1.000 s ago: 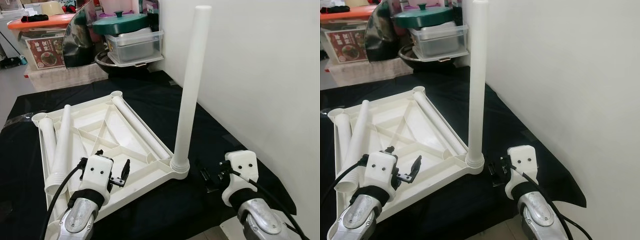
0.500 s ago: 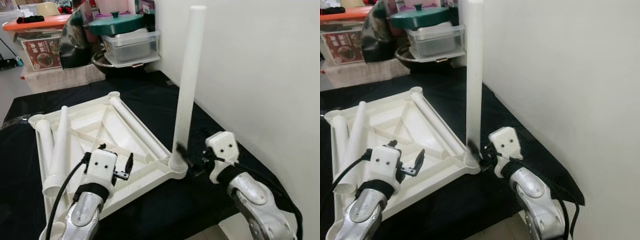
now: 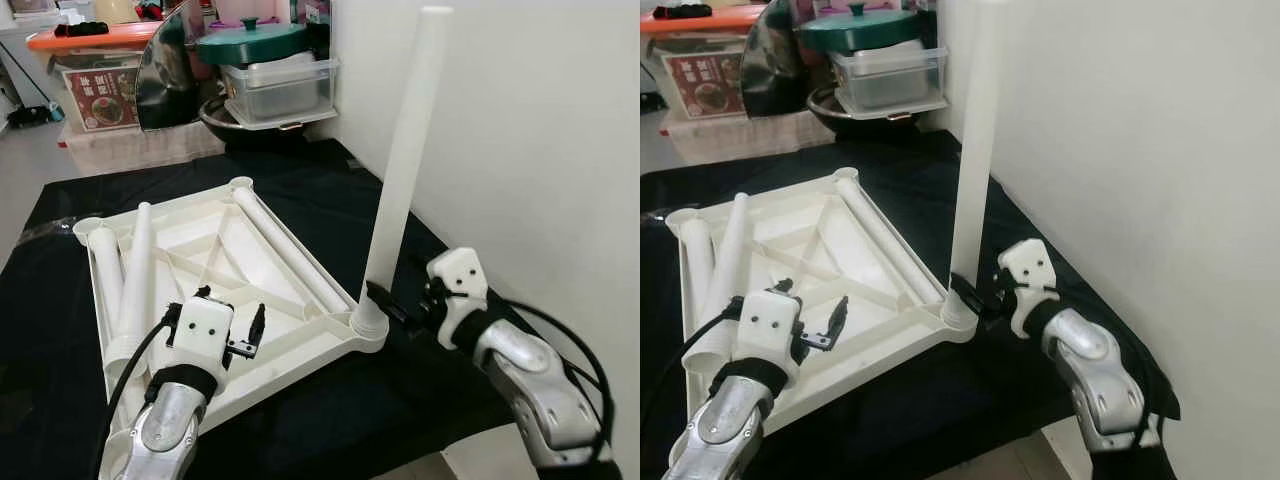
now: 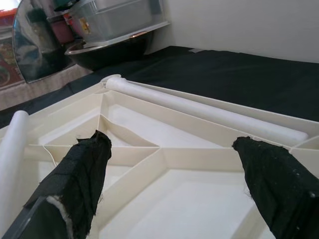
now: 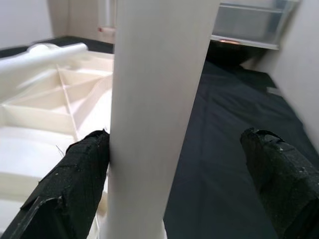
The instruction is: Building children table
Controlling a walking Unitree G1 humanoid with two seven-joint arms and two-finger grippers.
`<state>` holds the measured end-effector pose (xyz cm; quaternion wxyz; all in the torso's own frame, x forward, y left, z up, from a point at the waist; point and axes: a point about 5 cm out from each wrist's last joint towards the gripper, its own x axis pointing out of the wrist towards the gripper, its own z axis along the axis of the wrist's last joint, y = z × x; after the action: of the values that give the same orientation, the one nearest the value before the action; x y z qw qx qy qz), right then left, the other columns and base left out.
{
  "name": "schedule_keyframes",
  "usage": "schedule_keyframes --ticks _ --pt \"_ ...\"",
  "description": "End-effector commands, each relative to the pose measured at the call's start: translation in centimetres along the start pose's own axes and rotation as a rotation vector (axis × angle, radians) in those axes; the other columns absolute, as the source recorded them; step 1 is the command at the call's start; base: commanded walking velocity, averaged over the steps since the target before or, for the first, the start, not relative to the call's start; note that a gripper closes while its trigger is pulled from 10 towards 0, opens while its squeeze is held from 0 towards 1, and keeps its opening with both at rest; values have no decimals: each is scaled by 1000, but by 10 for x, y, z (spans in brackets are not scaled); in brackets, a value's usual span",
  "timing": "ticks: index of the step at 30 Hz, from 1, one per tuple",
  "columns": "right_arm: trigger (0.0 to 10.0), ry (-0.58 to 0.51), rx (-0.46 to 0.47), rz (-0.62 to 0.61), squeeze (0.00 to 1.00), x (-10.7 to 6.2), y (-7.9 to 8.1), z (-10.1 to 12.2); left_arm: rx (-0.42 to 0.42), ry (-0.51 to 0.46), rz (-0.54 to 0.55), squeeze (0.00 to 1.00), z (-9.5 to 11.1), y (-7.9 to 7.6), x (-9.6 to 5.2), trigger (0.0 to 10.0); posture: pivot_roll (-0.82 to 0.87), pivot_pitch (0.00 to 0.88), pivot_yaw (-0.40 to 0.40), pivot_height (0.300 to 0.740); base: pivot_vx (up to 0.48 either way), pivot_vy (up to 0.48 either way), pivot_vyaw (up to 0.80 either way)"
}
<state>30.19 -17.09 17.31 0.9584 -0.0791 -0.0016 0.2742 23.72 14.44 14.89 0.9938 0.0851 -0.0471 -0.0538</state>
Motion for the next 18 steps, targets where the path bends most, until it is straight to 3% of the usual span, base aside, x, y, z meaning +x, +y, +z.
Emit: schedule_keyframes --ticks 1,5,14,15,17,18 --pt "10000 -71 29 25 0 4 -10 14 13 7 0 0 -3 1 2 10000 70 0 -29 740 0 0 0" --pt "10000 -87 38 108 0 10 -6 21 13 7 -4 0 -3 0 3 10000 72 0 -29 740 0 0 0" --pt "10000 -65 36 208 0 32 -18 18 11 8 -14 0 -4 -3 5 10000 93 0 -43 740 0 0 0" --pt "8706 -52 35 227 0 35 -19 16 12 8 -15 0 -5 -4 5 10000 104 0 -47 740 0 0 0" --pt "8706 -44 36 241 0 36 -20 14 13 7 -15 0 -5 -4 5 10000 104 0 -47 740 0 0 0" --pt "0 -40 32 273 0 35 -20 12 12 8 -13 0 -6 -4 5 10000 103 0 -56 740 0 0 0"
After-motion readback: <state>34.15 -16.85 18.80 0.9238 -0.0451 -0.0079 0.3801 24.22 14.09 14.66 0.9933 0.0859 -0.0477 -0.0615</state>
